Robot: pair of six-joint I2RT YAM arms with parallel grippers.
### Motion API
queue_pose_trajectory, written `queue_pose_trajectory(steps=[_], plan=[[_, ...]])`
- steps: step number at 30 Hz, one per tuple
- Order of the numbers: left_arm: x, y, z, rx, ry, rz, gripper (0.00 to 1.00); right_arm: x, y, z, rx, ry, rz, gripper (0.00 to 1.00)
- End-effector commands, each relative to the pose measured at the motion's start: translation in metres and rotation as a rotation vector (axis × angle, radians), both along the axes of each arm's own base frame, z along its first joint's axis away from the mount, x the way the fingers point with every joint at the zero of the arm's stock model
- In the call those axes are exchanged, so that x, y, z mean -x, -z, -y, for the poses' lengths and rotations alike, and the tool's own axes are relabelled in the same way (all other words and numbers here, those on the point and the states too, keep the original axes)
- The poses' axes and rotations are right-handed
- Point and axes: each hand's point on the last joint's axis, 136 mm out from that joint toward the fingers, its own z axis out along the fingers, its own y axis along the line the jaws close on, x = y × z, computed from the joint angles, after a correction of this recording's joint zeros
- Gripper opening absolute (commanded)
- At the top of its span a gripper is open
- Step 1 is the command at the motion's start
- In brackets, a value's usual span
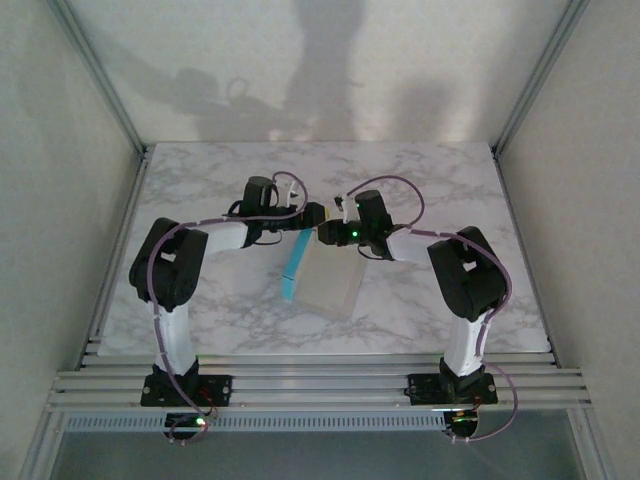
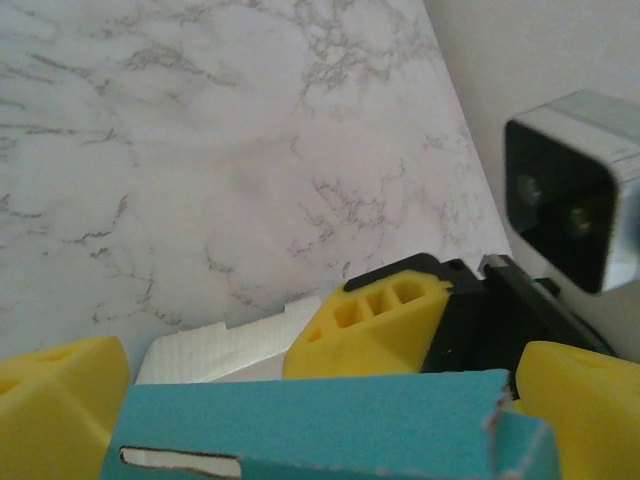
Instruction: Fold the paper box
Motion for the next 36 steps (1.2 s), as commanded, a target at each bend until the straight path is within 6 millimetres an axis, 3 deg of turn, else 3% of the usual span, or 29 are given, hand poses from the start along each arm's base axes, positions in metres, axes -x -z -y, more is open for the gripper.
queue_pose_trajectory(steps=[1, 12, 20, 29, 36], plan=[[-0.002, -0.002, 0.001, 0.017, 0.025, -0.006, 0.99, -0.007, -0.003, -0.007, 0.003, -0.014, 0.040, 0.43], [-0.005, -0.016, 0.007, 0.112, 0.102, -0.005, 0.99, -0.016, -0.005, -0.010, 0.017, -0.012, 0.068, 0.44], [-0.003, -0.026, 0.021, 0.204, 0.183, 0.002, 0.99, -0.006, -0.002, 0.001, 0.042, 0.035, 0.050, 0.44], [0.013, -0.032, 0.052, 0.243, 0.313, -0.005, 0.99, 0.011, -0.002, 0.023, 0.089, 0.100, 0.070, 0.44], [0.007, -0.038, 0.057, 0.241, 0.309, -0.002, 0.99, 0.018, -0.005, 0.032, 0.144, 0.084, 0.089, 0.43]])
